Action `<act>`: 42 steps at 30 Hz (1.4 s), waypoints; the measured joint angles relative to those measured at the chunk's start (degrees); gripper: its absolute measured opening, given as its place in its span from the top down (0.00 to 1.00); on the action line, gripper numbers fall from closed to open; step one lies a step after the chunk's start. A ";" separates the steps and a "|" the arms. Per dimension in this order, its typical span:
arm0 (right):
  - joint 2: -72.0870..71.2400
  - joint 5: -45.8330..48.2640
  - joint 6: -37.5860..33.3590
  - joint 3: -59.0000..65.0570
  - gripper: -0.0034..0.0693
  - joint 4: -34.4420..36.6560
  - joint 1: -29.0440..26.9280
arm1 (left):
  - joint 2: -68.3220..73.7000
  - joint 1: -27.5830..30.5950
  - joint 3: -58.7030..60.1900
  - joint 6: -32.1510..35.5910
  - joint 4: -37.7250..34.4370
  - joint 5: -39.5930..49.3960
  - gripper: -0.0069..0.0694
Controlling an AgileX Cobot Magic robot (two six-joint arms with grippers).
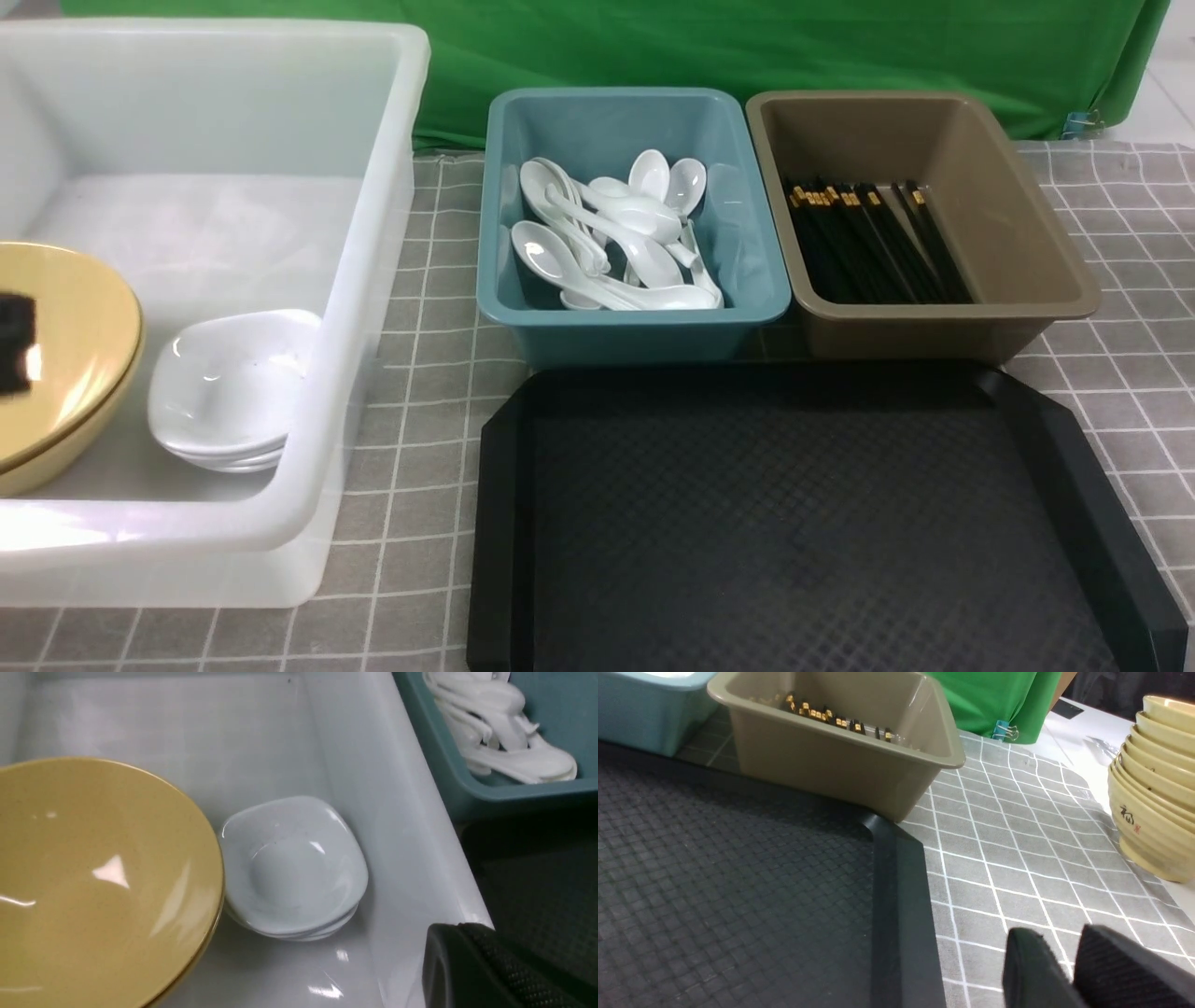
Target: On grey table put chopsticks spoon bowls plates into blue grey white boxes.
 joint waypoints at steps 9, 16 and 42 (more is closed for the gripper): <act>0.00 0.00 0.00 0.00 0.72 0.00 0.00 | -23.08 0.00 19.40 0.02 -2.35 -18.92 0.91; 0.00 -0.05 0.00 0.00 0.70 0.00 0.00 | -29.01 0.00 26.37 0.02 1.03 -22.48 0.91; 0.00 -0.05 0.00 0.00 0.63 0.00 0.00 | -40.99 -0.69 46.42 -16.53 11.22 -30.83 0.91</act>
